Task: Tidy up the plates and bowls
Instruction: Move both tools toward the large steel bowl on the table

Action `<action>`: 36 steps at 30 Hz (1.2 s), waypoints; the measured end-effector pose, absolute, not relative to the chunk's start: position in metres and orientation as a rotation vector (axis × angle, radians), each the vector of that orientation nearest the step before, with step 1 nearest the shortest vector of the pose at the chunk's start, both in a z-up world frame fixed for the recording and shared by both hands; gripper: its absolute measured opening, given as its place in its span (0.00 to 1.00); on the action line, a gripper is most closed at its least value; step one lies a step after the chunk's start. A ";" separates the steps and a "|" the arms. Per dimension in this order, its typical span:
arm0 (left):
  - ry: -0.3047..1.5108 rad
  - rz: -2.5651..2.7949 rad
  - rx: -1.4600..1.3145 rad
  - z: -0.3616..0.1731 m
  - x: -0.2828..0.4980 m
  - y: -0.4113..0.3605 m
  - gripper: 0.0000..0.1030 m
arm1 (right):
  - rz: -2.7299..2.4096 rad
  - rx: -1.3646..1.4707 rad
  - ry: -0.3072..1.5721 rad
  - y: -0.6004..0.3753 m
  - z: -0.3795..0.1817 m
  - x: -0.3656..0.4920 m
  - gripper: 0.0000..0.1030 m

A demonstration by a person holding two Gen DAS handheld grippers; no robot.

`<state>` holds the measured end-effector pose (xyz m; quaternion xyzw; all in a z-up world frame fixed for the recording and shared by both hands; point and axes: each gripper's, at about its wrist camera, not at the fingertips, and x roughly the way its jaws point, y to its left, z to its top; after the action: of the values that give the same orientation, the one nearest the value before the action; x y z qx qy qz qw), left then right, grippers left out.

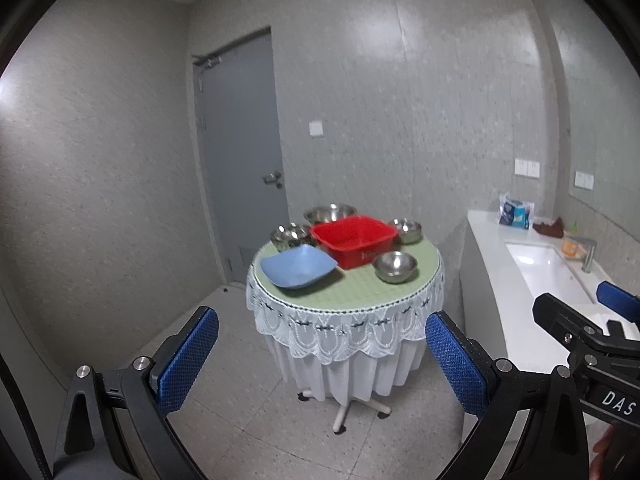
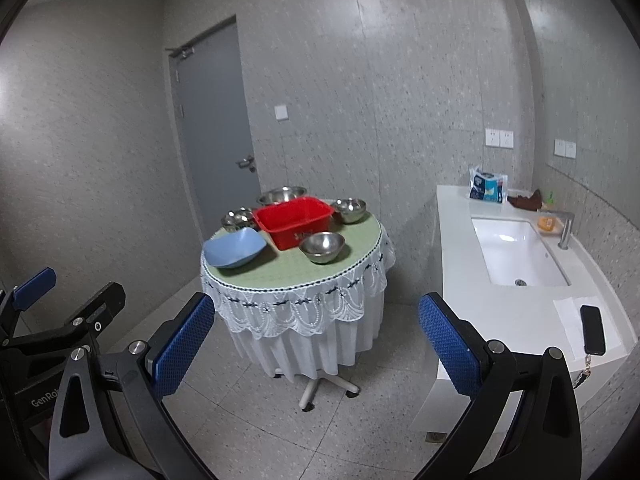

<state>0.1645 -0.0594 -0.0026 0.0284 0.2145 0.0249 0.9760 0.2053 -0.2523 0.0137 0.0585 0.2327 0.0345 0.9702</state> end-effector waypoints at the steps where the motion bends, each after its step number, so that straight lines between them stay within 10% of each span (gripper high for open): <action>1: 0.453 0.040 0.056 -0.006 0.183 -0.057 0.99 | 0.065 0.121 0.481 -0.252 0.010 0.215 1.00; 23: 0.556 -0.098 0.002 0.034 0.608 0.037 0.99 | 0.052 0.175 0.579 -0.237 0.007 0.514 1.00; 36: 0.807 0.043 -0.136 0.024 0.968 0.039 0.99 | 0.261 0.167 0.788 -0.224 -0.009 0.830 1.00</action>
<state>0.9675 0.0386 0.0242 -0.0662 0.3923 0.0210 0.9172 0.8300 -0.2245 -0.0089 0.0811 0.3823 0.1268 0.9117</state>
